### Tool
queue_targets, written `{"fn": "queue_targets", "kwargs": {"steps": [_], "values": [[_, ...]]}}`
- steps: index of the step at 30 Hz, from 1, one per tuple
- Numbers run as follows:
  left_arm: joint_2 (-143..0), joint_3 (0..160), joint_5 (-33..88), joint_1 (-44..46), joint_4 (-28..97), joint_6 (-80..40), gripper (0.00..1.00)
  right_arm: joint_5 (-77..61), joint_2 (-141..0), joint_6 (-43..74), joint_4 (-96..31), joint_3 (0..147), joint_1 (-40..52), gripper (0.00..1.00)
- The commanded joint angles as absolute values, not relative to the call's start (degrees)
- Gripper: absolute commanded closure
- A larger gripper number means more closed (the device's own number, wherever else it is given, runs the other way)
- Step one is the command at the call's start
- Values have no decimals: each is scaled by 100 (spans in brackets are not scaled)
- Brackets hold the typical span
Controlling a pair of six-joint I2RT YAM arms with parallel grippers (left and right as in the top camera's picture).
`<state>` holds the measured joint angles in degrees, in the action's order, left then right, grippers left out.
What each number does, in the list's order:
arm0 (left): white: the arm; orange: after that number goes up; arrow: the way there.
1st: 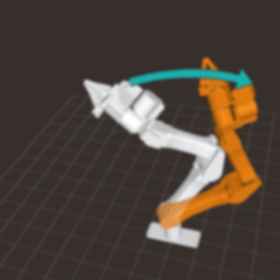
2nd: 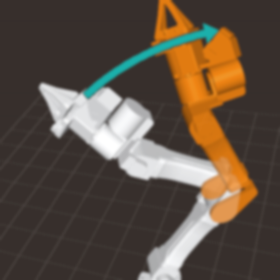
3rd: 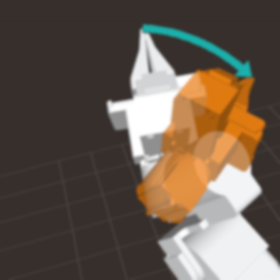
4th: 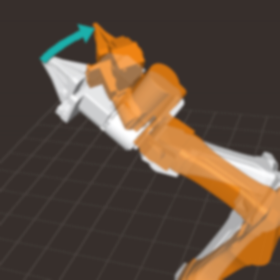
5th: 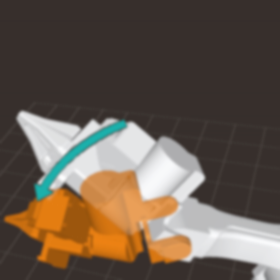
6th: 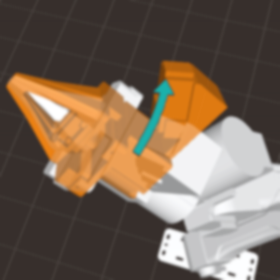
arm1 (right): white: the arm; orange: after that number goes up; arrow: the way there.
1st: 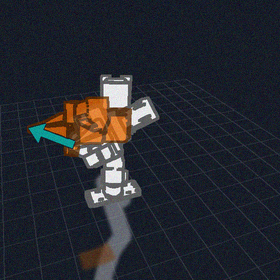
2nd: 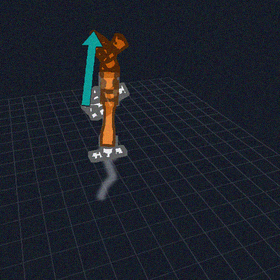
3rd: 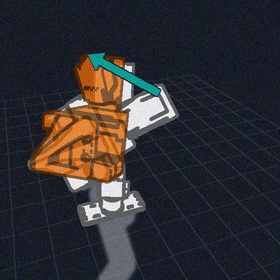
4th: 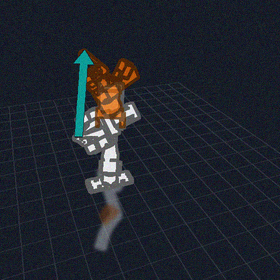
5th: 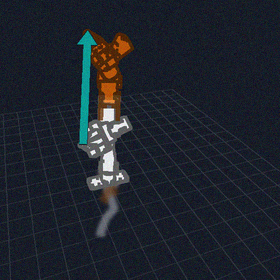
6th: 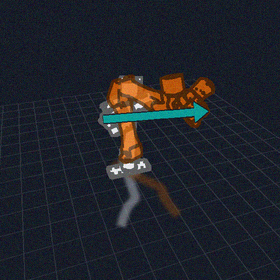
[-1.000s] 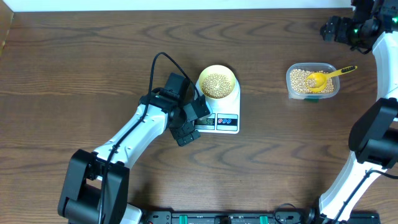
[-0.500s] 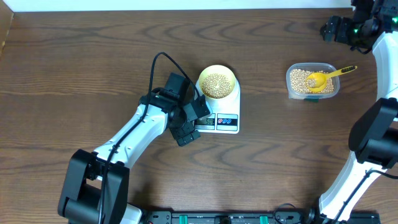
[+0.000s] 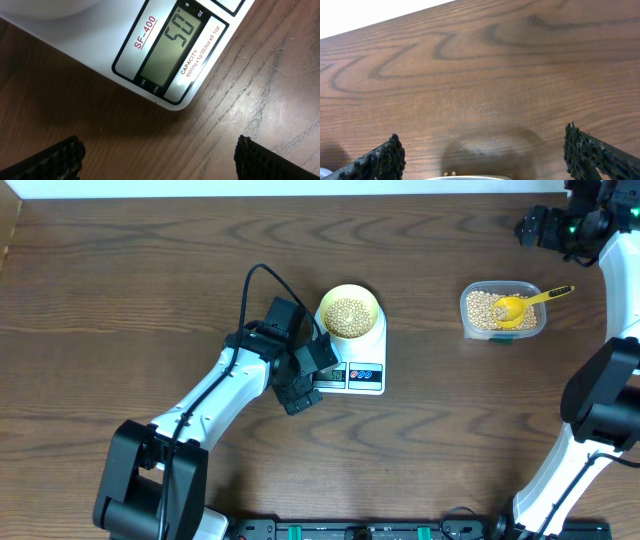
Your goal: Scoop item into bowl and weigh 50g on scale
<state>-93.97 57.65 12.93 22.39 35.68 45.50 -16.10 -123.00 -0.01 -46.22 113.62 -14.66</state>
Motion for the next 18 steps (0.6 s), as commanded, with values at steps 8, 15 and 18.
{"fn": "queue_targets", "kwargs": {"steps": [8,15,18], "values": [[-9435,5728,1236,2246,3568,4648,2,-1479,-12036,-1,-4866,11458,-1087,1],[-9435,5728,1236,2246,3568,4648,2,-1190,-10910,-5,-5009,11432,-919,1],[-9435,5728,1234,2246,3568,4646,2,-1190,-10224,-266,-5002,11122,-895,1]]}}
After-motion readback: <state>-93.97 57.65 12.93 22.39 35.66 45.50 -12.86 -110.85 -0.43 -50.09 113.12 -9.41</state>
